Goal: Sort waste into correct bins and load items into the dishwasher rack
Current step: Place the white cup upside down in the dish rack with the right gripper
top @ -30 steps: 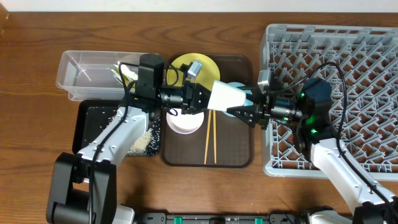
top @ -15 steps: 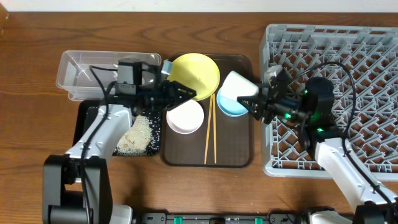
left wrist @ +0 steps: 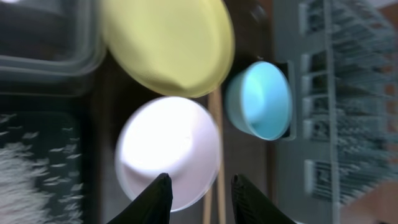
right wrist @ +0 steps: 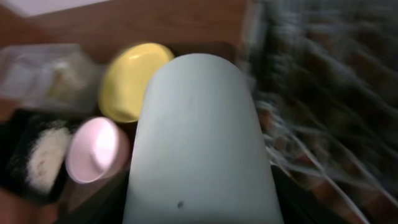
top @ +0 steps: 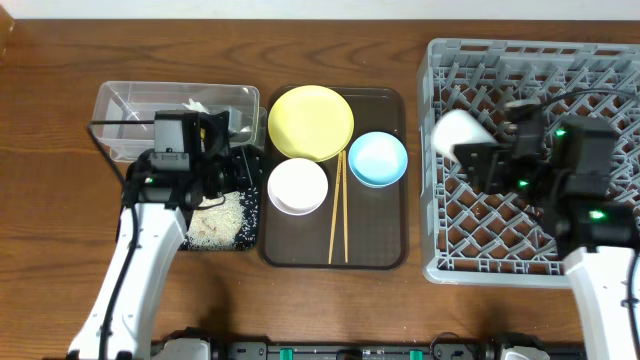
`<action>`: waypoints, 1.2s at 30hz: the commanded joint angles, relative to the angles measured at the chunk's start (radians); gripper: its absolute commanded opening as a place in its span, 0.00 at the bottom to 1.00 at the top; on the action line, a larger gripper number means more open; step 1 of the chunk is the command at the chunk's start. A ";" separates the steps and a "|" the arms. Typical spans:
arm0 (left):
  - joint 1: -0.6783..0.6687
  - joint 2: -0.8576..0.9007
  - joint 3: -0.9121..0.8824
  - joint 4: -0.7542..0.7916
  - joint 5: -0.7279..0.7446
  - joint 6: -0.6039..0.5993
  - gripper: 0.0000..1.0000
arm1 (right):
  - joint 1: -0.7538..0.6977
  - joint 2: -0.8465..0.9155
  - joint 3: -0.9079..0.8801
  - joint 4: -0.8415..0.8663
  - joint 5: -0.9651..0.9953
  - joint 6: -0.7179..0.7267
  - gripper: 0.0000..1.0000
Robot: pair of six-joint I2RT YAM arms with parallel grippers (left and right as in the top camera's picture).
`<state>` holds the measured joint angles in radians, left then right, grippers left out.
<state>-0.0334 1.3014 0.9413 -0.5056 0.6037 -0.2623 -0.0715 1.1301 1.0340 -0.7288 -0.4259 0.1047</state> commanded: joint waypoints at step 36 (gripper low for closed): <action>0.007 -0.040 0.009 -0.045 -0.145 0.030 0.35 | -0.085 0.510 0.292 -0.600 0.546 0.081 0.04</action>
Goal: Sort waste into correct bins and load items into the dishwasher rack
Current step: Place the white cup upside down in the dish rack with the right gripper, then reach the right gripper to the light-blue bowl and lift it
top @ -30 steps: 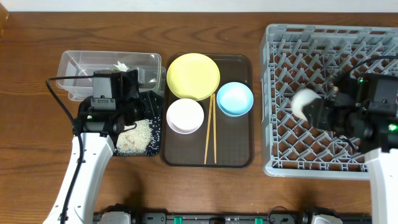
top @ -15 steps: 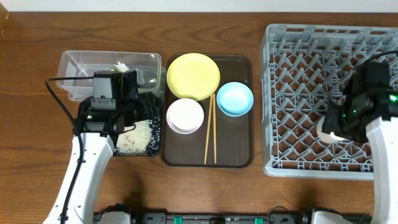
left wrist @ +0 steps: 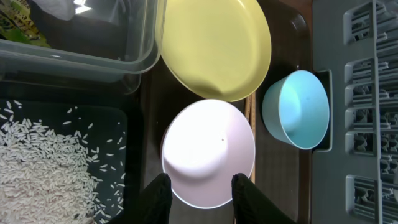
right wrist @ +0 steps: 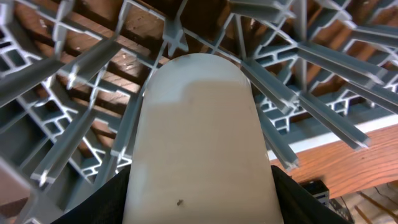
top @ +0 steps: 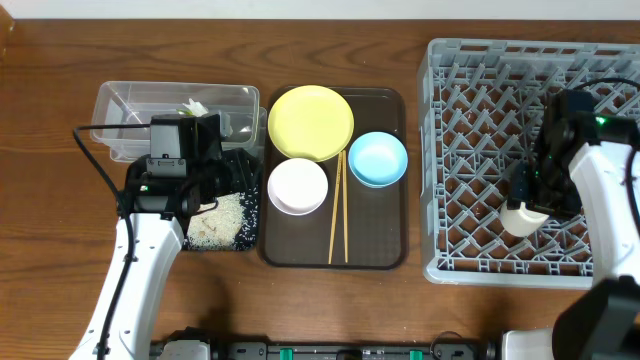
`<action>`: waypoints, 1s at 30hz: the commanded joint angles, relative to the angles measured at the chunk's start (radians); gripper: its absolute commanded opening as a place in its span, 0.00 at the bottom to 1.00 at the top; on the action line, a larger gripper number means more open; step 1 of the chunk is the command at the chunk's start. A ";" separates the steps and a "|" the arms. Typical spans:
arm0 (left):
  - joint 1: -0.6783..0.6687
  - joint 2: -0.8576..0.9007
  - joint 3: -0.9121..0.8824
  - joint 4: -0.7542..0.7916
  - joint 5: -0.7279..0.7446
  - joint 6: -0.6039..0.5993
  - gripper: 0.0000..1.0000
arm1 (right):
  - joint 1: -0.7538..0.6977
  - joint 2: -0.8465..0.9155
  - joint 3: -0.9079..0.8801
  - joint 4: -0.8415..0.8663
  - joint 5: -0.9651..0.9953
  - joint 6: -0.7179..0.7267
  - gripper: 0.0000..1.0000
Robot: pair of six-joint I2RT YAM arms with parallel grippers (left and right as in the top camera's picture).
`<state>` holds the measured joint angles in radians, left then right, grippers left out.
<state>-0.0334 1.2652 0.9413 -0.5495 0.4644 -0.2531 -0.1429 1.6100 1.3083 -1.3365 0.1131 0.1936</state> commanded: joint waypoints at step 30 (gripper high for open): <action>0.007 -0.005 0.009 -0.291 -0.540 -0.235 0.57 | 0.247 -0.116 0.020 0.654 -0.526 -0.386 0.57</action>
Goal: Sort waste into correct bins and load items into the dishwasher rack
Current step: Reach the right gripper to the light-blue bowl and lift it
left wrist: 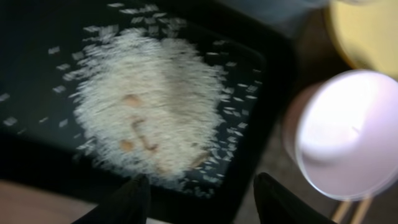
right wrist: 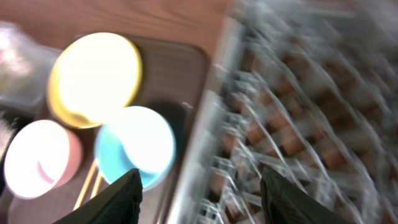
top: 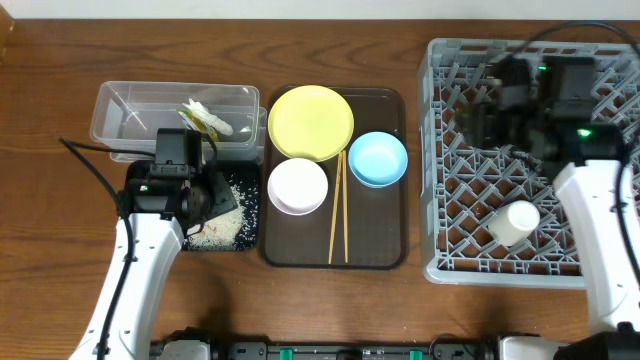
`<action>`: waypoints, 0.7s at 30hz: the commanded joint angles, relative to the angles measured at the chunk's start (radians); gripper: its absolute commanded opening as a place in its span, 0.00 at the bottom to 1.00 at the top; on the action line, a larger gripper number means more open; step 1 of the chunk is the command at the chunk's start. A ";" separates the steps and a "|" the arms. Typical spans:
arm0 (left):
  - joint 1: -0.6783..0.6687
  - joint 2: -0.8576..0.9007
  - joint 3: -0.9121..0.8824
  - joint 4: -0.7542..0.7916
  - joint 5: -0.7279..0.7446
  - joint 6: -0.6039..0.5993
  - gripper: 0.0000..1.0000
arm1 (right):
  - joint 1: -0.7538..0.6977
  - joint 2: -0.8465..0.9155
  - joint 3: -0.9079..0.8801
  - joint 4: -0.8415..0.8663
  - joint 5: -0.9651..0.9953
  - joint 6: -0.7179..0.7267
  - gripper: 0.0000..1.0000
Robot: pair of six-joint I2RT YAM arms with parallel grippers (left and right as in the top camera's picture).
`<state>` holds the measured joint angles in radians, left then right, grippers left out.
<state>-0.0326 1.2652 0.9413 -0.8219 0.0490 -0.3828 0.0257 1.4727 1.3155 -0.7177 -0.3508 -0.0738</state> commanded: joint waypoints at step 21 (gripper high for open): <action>0.036 -0.006 0.009 -0.034 -0.132 -0.113 0.65 | 0.338 0.436 0.013 0.214 0.267 -0.212 0.51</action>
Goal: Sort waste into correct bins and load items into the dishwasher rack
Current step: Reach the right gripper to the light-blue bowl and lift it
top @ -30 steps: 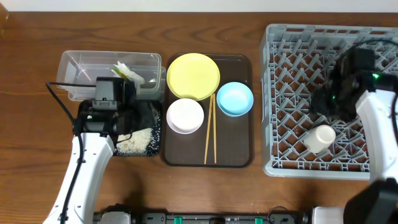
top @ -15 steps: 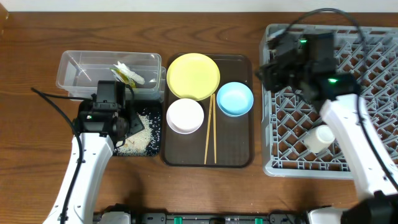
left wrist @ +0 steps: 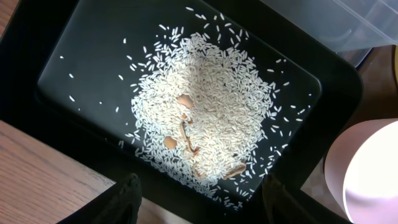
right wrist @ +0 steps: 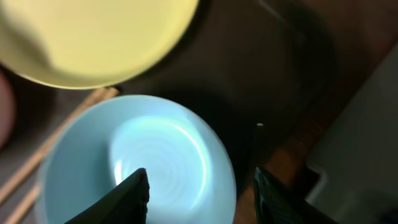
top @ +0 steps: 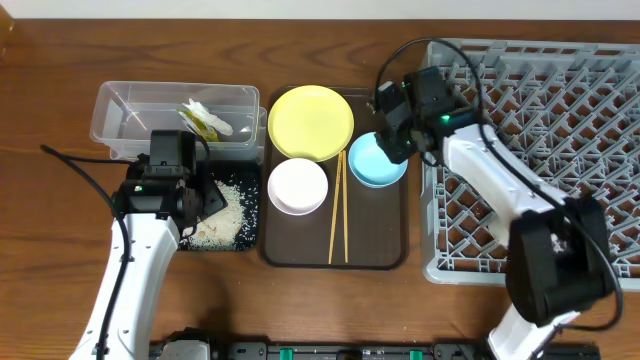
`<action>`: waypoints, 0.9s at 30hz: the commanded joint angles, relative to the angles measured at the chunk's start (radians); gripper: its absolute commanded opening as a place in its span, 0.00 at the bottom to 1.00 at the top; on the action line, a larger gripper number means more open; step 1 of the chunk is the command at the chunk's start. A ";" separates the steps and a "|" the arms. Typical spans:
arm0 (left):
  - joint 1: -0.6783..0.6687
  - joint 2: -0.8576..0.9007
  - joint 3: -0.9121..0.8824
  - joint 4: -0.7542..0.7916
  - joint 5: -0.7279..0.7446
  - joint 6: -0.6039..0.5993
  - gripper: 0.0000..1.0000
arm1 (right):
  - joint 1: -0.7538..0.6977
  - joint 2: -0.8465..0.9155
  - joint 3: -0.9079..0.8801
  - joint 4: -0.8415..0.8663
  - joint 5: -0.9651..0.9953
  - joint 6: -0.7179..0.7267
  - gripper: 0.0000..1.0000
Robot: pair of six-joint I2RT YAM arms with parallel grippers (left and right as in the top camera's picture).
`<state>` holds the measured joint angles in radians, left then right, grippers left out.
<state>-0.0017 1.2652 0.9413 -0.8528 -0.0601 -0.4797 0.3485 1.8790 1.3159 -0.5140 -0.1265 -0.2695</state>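
A brown serving tray (top: 385, 245) holds a yellow plate (top: 310, 122), a white bowl (top: 298, 185), a blue bowl (top: 375, 172) and a pair of chopsticks (top: 338, 215). My right gripper (top: 387, 138) hangs open just over the blue bowl (right wrist: 143, 162), a finger on either side of its near rim (right wrist: 202, 199). Over the black tray of rice (top: 215, 215) my left gripper (top: 195, 198) stands open and empty (left wrist: 202, 208). The grey dishwasher rack (top: 560, 100) fills the right side. My right arm crosses the spot where the cup lay, hiding it.
A clear plastic bin (top: 130, 110) with a crumpled wrapper (top: 205, 118) sits behind the rice tray (left wrist: 50, 37). The white bowl's edge (left wrist: 367, 168) is right of the rice. The rack's raised wall stands close to the blue bowl. Bare wood lies left and in front.
My right gripper was above the rack's back left part and is now low over the blue bowl on the tray. The left gripper has shifted a little over the rice tray, still open.
My right gripper held a white cup above the rack's left side, then had it down in the rack's front right. Then the cup lay there alone and the gripper was open; now it is at the blue bowl. The left gripper went from the white bowl to the rice tray.
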 commanded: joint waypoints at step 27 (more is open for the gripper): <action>0.005 -0.005 0.009 -0.003 -0.019 -0.016 0.66 | 0.014 0.041 0.013 -0.140 0.067 0.054 0.01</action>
<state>-0.0017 1.2652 0.9413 -0.8539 -0.0597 -0.4831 0.3595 1.9396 1.3174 -0.6544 -0.0887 -0.2623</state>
